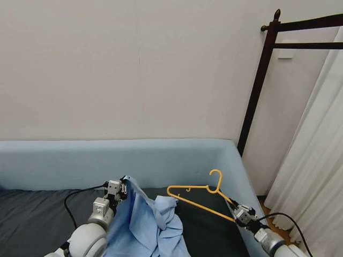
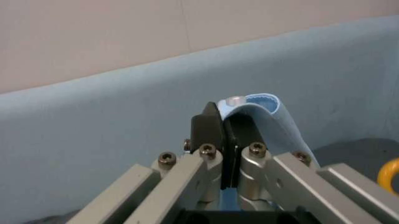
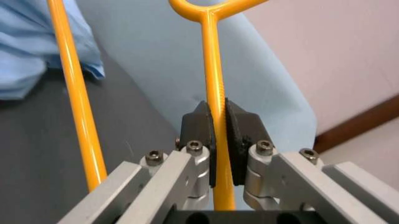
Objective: Pick up the clothes from the sofa and hang them on the clothes hanger.
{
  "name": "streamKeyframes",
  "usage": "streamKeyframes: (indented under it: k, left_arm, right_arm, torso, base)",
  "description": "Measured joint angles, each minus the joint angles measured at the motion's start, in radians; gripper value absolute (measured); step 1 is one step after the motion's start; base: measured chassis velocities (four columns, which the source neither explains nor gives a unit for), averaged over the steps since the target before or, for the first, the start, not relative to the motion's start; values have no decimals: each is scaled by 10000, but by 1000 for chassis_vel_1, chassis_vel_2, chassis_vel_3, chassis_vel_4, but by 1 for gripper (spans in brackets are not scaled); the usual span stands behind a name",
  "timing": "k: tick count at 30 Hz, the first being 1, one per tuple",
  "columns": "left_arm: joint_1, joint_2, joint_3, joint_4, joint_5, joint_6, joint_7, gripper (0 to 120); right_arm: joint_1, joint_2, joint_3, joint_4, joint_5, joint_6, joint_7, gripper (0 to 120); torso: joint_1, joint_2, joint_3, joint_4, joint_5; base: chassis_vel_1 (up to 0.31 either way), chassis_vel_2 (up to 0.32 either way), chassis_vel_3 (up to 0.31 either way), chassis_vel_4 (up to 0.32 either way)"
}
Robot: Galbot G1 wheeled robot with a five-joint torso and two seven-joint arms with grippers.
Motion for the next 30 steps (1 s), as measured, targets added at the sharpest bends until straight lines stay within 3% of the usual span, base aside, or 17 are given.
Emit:
streamKeyframes:
  k: [5,12,19,30]
  left_arm:
    - [-226,58,165,-344,-420,613,-363,0]
    - [-328,122,306,-702,-877,1189,-891,0]
    - [-120,223,262,-1037,-953,1381,-1028,0]
    - [227,281,17,-1353,-959,1426,-1064,0]
  right_arm:
    - [-579,431,-206,567,-996,253,226,5]
    - [-750,731,-975,1137,-965,-26,385,5]
    - [384,1458,-2262,677,-923,-788,1012,5]
    - [1353,1977,-2956,30,-849,-1737,1880,5]
  torso:
    - [0,0,0,-1,0]
    - [-1,0,-1,-1,-2]
    - [-1,-1,1,1,-2]
    - [0,0,1,-1,-2]
  base:
    - [0,0,0,0]
    - [0,0,0,0]
    - [0,0,0,0]
    - [0,0,0,0]
